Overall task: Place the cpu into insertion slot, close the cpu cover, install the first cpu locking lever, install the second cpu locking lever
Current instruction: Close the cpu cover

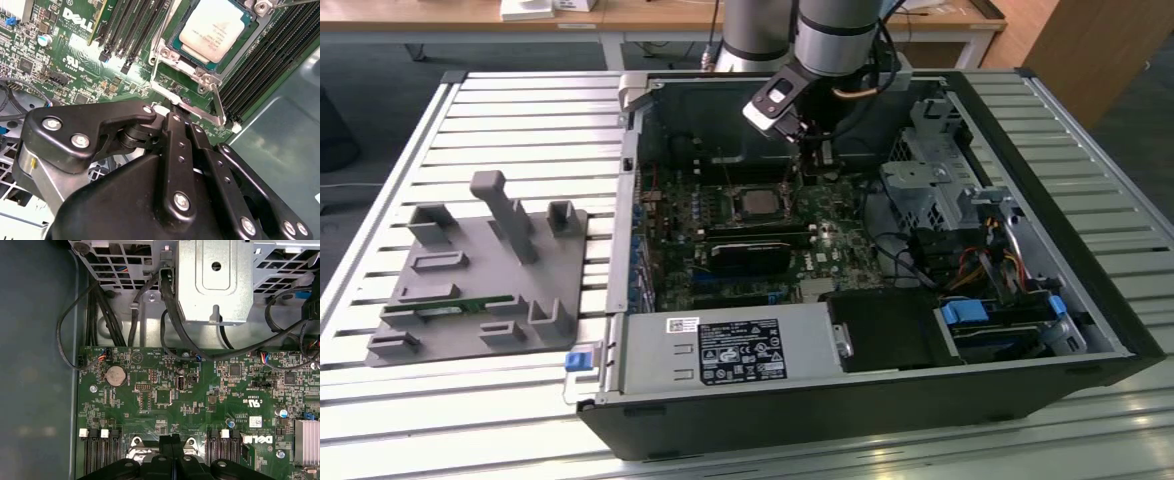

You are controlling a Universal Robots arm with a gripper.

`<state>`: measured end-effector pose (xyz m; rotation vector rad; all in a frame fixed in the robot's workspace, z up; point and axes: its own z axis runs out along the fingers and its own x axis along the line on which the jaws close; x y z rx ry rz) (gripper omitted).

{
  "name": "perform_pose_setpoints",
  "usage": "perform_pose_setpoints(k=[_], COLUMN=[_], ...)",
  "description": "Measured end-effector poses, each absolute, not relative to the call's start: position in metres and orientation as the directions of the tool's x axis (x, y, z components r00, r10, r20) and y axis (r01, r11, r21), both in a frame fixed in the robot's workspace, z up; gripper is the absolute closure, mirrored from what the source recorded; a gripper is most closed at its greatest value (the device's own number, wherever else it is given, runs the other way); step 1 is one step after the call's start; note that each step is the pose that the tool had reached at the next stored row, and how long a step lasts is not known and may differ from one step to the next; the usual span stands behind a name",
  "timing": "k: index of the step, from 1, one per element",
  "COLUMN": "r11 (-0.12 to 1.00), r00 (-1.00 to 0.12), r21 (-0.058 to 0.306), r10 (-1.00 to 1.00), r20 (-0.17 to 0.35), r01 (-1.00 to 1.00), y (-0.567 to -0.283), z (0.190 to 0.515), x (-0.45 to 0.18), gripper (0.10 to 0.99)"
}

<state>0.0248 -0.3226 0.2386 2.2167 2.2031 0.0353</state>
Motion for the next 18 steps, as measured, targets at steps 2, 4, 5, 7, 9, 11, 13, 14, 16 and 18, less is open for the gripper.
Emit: perform_pose_setpoints(k=[2, 4, 5, 7, 9, 11, 13, 14, 16, 18], r11=[-0.006, -0.006, -0.006, -0.006, -0.006, -0.006, -0.006, -0.006, -0.006, -0.006], r00=[0.006, 0.006, 0.006, 0.006, 0.006, 0.006, 0.006, 0.006, 0.006, 0.006], r21=[0.027, 0.027, 0.027, 0.027, 0.027, 0.027, 0.027, 0.027, 0.027, 0.027], r10=[1.000, 1.000, 1.000, 1.000, 1.000, 1.000, 1.000, 1.000, 1.000, 1.000], r20=[0.005, 0.005, 0.005, 0.005, 0.005, 0.005, 0.005, 0.005, 0.005, 0.005], r01=[1.000, 1.000, 1.000, 1.000, 1.000, 1.000, 1.000, 1.000, 1.000, 1.000], y=[-0.3226, -0.3225, -0.3226, -0.3226, -0.3226, -0.3226, -0.3226, -0.3226, -0.3226, -0.3225], z=[0.2386, 0.2385, 0.2386, 0.2386, 0.2386, 0.2386, 0.2386, 0.2386, 0.2386, 0.2386], x=[0.0241, 0.0234, 0.0231, 0.0223, 0.0216, 0.0209, 0.0202, 0.0198, 0.0191, 0.0184], gripper=[0.980, 0.980, 0.980, 0.980, 0.980, 0.980, 0.980, 0.980, 0.980, 0.980])
